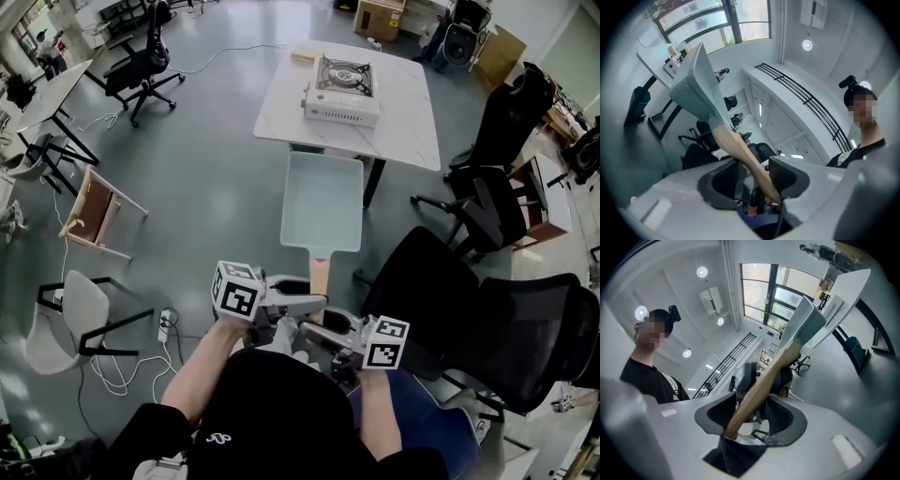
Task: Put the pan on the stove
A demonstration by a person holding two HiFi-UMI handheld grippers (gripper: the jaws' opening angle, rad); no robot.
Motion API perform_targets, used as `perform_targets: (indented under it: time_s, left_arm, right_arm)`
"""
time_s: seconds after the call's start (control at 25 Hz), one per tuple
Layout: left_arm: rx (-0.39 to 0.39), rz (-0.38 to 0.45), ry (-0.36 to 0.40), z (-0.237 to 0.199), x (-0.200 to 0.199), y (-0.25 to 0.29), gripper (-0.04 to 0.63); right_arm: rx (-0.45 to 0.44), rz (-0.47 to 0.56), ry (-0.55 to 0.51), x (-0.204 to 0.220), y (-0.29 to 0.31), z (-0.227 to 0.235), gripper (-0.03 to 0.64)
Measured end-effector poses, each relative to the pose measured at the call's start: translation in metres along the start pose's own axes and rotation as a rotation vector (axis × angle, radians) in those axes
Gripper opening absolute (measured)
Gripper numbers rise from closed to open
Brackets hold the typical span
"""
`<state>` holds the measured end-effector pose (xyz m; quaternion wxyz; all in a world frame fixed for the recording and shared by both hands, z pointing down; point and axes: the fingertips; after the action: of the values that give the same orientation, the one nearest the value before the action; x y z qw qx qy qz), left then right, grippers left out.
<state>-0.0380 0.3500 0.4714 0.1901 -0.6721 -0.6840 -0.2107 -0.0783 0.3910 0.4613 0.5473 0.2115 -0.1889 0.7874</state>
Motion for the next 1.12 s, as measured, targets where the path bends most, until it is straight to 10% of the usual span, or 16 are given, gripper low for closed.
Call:
perform_targets:
  time_s: [1.12]
  left_arm:
    - [0.044,-0.008,-0.001,-0.104,-0.178,-0.018,0.206]
  right_arm:
    - [0.037,0.023,-0.015,-0.161,0.086,0.1,0.202]
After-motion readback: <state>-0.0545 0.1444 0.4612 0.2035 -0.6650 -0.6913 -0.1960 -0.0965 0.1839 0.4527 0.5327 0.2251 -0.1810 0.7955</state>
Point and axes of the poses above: the fingertips, and each gripper's own axes: y forward along the fingers, z to its right, x out of its underside, and after that the axes turned 1 degree about y, right-handed
